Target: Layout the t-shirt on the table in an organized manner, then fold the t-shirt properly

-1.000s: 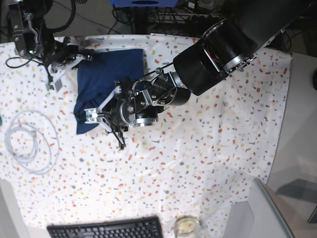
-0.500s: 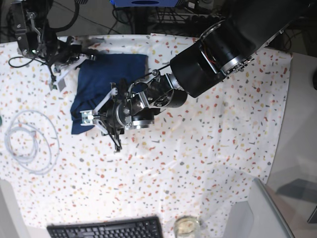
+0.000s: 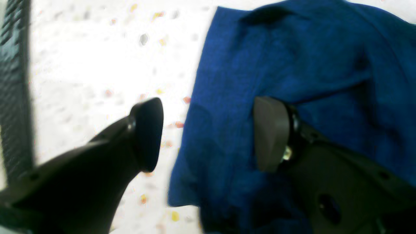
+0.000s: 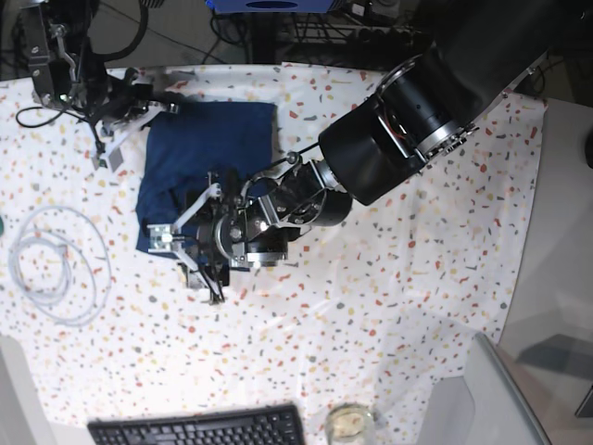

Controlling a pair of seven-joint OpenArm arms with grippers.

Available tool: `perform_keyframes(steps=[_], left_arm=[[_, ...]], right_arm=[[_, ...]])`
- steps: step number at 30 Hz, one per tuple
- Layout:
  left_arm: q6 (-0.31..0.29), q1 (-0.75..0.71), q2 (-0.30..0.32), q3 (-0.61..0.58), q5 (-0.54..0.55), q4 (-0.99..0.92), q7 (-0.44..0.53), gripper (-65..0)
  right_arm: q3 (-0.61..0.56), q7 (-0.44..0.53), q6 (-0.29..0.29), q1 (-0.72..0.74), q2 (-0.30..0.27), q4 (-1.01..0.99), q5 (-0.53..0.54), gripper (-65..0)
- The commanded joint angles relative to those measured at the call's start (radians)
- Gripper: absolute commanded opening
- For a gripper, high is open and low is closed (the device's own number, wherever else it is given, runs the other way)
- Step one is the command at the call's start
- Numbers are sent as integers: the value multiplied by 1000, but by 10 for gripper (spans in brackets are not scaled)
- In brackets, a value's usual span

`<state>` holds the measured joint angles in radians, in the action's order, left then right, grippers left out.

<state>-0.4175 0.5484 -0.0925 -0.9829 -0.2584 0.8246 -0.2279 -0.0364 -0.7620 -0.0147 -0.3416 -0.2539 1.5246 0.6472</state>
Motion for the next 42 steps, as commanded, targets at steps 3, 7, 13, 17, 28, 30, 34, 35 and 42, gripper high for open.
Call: perform_keyframes(steps=[3,7,13,17,28,30,34,35,42], left_arm=[[-16,25,-16,3,5,19,12,-237],[-16,32,-16,3,5,20,12,-237],[-16,39,-6,5,6,85,9,-237],[-19,32,18,38,6,189,-112,-237],[-134,-294,150,513,3,743,-262,-393],[-134,-390,181,592,1,839,-262,-607],[-134,-595,239,746,-5,1010,-265,-650],[-134,-649,251,786,-5,1050,-265,-650],[-131,-986,276,997,3,1116,-259,-650]], right_arm=[[5,0,3,3,-6,7,7,-638],[5,0,3,14,-6,4,7,-638],[5,0,3,16,-6,4,7,-638],[7,0,3,16,-6,11,7,-638],[71,8,-143,-64,-66,210,6,-638],[152,8,-143,-96,-65,235,6,-638],[309,0,-140,-173,-68,307,6,-638],[350,0,-140,-207,-68,351,6,-638],[470,0,-138,-428,-68,477,6,-638]])
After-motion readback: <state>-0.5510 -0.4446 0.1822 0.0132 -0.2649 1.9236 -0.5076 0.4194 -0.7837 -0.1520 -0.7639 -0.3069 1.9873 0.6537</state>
